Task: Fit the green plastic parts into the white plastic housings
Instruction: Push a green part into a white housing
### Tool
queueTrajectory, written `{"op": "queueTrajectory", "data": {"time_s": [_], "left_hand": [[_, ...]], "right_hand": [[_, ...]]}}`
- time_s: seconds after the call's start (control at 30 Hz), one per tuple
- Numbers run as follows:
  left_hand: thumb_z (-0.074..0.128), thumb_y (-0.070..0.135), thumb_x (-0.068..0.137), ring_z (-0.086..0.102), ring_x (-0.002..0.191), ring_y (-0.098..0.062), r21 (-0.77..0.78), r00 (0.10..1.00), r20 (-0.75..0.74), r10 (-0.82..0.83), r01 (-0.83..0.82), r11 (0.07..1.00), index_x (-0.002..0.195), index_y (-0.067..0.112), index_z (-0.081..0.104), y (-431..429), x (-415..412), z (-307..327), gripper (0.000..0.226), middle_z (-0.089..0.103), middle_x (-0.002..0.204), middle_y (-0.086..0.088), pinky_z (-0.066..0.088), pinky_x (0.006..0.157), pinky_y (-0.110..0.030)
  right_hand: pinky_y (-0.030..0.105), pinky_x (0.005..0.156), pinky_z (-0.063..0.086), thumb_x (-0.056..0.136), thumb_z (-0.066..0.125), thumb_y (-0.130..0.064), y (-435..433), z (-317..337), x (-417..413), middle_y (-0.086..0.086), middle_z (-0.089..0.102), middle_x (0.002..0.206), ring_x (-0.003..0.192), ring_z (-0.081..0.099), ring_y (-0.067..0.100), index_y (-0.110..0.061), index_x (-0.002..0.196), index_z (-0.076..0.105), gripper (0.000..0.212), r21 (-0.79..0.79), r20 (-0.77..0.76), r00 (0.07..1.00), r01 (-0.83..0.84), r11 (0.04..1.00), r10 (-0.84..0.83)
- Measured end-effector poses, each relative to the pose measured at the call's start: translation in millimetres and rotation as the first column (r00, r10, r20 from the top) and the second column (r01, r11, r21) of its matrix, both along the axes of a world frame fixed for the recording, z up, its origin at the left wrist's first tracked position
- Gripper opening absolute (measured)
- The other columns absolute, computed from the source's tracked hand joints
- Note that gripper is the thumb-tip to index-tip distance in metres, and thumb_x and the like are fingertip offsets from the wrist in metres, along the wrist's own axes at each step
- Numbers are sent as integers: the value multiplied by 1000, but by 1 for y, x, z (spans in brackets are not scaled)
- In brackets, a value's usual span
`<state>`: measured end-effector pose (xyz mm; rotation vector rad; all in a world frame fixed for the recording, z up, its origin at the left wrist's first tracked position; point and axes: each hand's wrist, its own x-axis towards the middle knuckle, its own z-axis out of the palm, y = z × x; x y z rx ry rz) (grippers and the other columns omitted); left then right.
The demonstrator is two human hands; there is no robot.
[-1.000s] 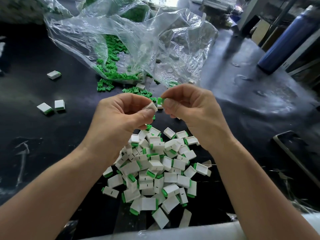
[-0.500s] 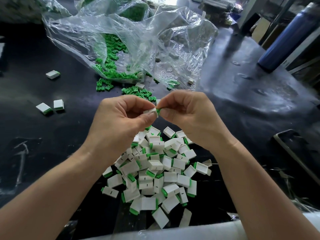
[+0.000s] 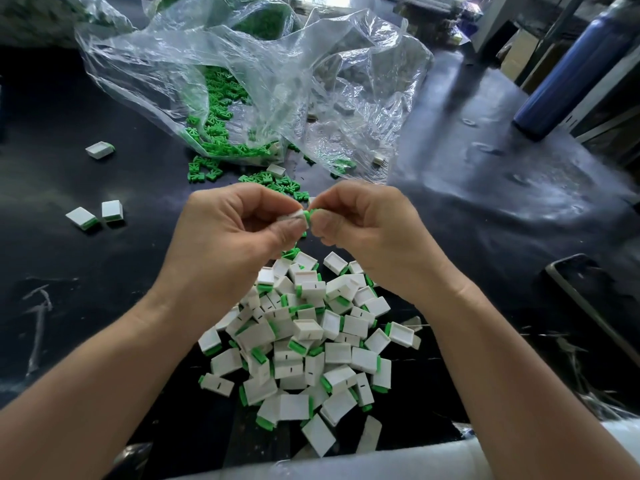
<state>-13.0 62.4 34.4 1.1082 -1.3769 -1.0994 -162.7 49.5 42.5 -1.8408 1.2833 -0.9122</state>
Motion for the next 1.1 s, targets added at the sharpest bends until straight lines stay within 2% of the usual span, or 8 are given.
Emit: {"op": "queueTrajectory", "data": {"time_s": [0.1,0.17,0.3,0.4,0.53,0.7,1.03,1.1], "left_hand": [[69,25,58,57,48,-1,3,1000,-21,-13,13,1000,70,23,67,0,0,0,13,67,57,7,51,50,-17],[68,24,58,57,47,-1,6,999,-24,-24,24,1000,72,22,67,-1,1,0,14,67,57,6,50,49,-16],[68,24,59,57,47,-1,14,999,-23,-24,24,1000,72,20,66,-1,1,0,14,67,57,7,51,50,-15],[67,23,59,57,48,-1,26,999,-23,-23,23,999,72,20,66,-1,1,0,14,67,57,7,51,51,-15],[64,23,63,61,51,-7,96,995,-30,-91,94,991,76,16,69,-2,2,1,15,69,62,-3,52,50,-17],[63,23,66,60,46,-9,57,985,55,-165,162,985,74,15,69,-3,6,1,13,68,64,-10,47,44,-18],[62,33,63,61,44,-9,-12,951,247,-184,193,981,69,19,70,-1,7,-3,17,65,56,-4,47,44,-16],[62,33,63,62,45,-10,-23,949,247,-193,205,978,70,17,70,-2,8,-2,19,65,57,-5,48,44,-17]], "right_hand": [[47,74,52,89,58,-12,1,0,1,0,63,69,68,60,22,-28,72,57,24,26,-25,1000,-6,1000,7],[48,74,51,91,55,-15,2,0,3,0,64,69,72,61,25,-27,72,57,23,24,-56,998,-6,1000,7],[42,69,50,93,52,-18,4,2,2,-5,60,66,69,59,21,-28,70,55,25,-28,-150,989,-8,1000,4],[44,74,48,94,48,-13,4,3,1,-1,60,69,70,58,21,-7,81,61,20,-7,-166,985,-37,999,35],[39,72,47,95,47,-13,5,4,1,-10,53,65,62,52,7,-12,80,57,18,-56,-208,978,-30,998,18],[39,69,41,95,46,-13,7,7,-2,-2,52,67,69,51,23,-4,80,57,21,-131,-365,930,-93,987,39],[39,72,40,93,48,-9,8,8,-2,1,57,78,78,54,27,-9,84,58,14,-112,-575,811,-209,971,108],[40,70,41,93,49,-9,7,7,-3,2,58,75,75,54,27,-8,83,59,14,-141,-557,824,-219,966,106]]}}
